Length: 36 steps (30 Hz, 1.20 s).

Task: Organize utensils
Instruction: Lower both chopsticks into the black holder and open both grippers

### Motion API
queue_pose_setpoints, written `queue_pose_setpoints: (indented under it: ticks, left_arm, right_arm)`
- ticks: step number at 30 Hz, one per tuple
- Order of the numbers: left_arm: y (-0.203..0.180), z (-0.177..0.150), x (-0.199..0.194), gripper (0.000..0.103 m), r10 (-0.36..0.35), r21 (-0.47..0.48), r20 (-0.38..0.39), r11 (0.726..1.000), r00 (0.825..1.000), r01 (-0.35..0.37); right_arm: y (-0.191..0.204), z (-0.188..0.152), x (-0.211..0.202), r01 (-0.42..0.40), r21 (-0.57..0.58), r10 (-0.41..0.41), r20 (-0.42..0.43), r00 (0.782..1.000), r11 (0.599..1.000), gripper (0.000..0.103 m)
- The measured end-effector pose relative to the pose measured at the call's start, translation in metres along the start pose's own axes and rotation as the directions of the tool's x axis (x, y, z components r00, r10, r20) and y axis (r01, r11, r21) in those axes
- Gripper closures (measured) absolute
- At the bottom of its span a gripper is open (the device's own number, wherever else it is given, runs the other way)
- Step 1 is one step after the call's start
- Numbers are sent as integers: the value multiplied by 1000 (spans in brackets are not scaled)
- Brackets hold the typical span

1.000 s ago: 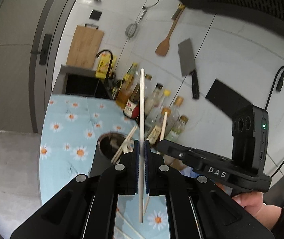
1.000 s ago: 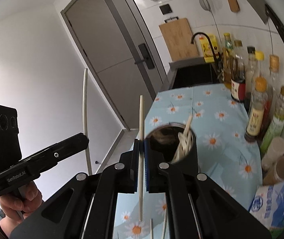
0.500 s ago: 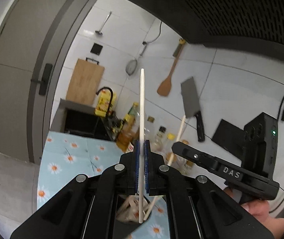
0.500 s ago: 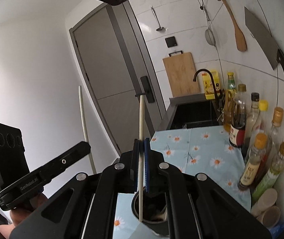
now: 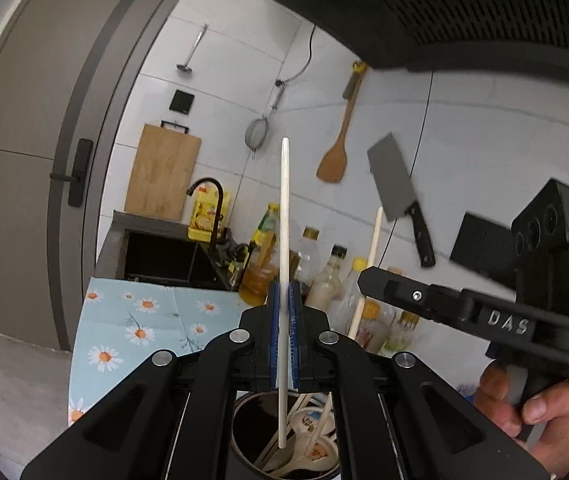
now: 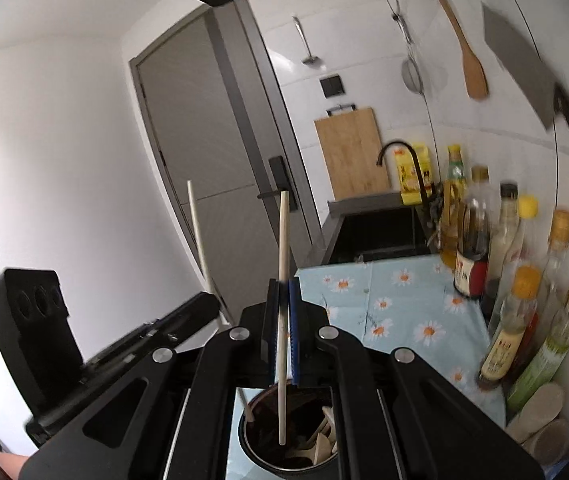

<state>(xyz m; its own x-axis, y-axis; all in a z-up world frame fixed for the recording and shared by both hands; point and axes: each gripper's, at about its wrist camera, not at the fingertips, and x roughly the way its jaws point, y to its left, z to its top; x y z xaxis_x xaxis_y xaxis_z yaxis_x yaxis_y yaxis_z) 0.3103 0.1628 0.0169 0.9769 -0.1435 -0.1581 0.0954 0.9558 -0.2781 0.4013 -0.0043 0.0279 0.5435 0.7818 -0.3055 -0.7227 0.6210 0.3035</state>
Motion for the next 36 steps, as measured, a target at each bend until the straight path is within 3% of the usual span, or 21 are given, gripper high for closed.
queue_pose_setpoints:
  ticks: [12,21,24,31,33,34,36]
  left_arm:
    - [0,-37,18,99,11,86,-86,996,996,-4]
    - [-2,-47,16,99,9,90,-141,996,990,4]
    - [-2,-47,13,99,16,83,-149,997,989,-4]
    - [4,-46,4,98,39,60,-167,998,985,-29]
    - [4,-46,0,92,43,56,-170,998,984,-34]
    - [5,-45,-3,84,46,45,-171,998,984,-39]
    - [6,-44,-9,83,45,28,-175,999,984,-41]
  right_arm:
    - [-9,-31,14,46,15,-46,-17,999,999,97]
    - [-5,-42,16,87,8,-86,-17,996,996,96]
    - [-6,-42,11,85,19,-85,-15,996,996,85]
    - [-8,-39,-1,80,52,-79,-16,997,995,80]
    - [-7,-39,-5,79,50,-79,-13,997,996,78]
    - [-5,-39,-7,79,48,-78,-11,997,996,76]
    - [-3,-39,-12,70,45,-70,-15,997,997,74]
